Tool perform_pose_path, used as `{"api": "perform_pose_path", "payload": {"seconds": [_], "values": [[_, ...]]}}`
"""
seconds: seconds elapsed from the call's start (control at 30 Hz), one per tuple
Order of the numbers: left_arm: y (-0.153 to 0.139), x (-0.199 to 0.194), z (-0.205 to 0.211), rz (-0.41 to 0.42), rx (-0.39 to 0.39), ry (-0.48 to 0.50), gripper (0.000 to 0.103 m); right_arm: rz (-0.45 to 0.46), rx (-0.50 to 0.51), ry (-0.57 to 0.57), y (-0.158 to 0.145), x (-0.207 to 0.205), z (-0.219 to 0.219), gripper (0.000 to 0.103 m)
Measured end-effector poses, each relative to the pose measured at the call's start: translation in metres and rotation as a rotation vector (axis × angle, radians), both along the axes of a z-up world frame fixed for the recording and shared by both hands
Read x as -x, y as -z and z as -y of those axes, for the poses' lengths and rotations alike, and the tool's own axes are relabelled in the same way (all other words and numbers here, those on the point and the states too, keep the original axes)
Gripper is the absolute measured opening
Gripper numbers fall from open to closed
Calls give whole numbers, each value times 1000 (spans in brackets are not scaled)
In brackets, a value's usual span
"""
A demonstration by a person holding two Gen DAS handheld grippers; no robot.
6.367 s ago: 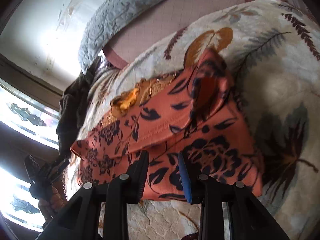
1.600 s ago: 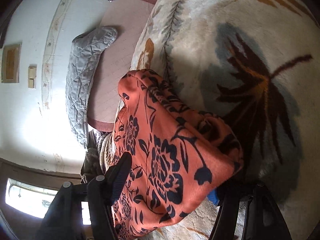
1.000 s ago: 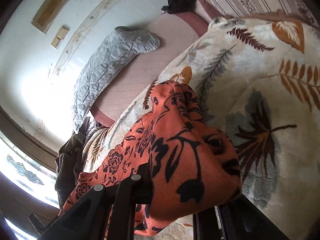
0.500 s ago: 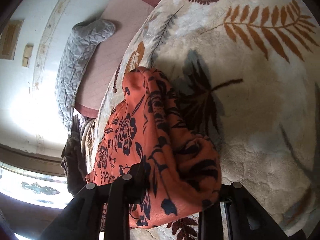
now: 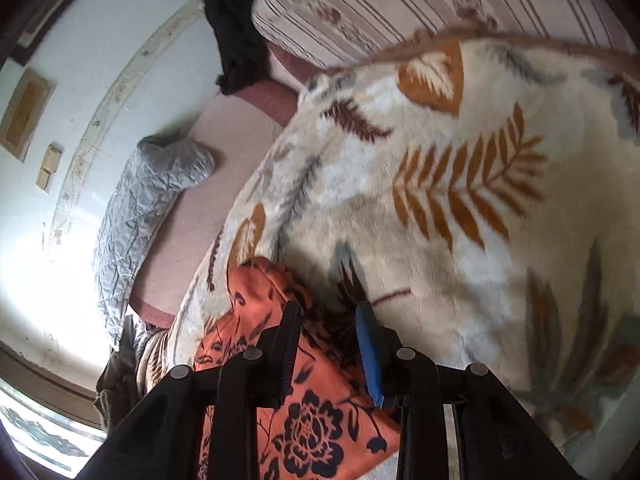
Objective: Fold small clothes
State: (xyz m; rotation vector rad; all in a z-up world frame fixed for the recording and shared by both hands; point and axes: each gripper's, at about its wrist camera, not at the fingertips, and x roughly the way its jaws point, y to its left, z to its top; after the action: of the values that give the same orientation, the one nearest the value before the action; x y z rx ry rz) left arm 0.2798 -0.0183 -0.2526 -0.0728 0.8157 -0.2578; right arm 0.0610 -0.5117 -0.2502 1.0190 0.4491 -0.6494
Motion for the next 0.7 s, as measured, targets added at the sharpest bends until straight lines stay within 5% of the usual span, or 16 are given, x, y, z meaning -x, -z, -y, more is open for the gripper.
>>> {"api": "perform_pose_path", "payload": {"seconds": [0.23, 0.4, 0.57, 0.7], "values": [[45, -27, 16, -209, -122, -27, 76, -100, 51, -338, -9, -96, -17, 32], [47, -30, 13, -213, -112, -32, 78, -248, 59, -467, 14, -183, -22, 32], [42, -39, -8, -221, -61, -91, 78, -348, 8, -458, 58, -224, -3, 29], [50, -42, -18, -259, -56, -109, 80, -301, 48, -434, 44, -223, -9, 31]]}}
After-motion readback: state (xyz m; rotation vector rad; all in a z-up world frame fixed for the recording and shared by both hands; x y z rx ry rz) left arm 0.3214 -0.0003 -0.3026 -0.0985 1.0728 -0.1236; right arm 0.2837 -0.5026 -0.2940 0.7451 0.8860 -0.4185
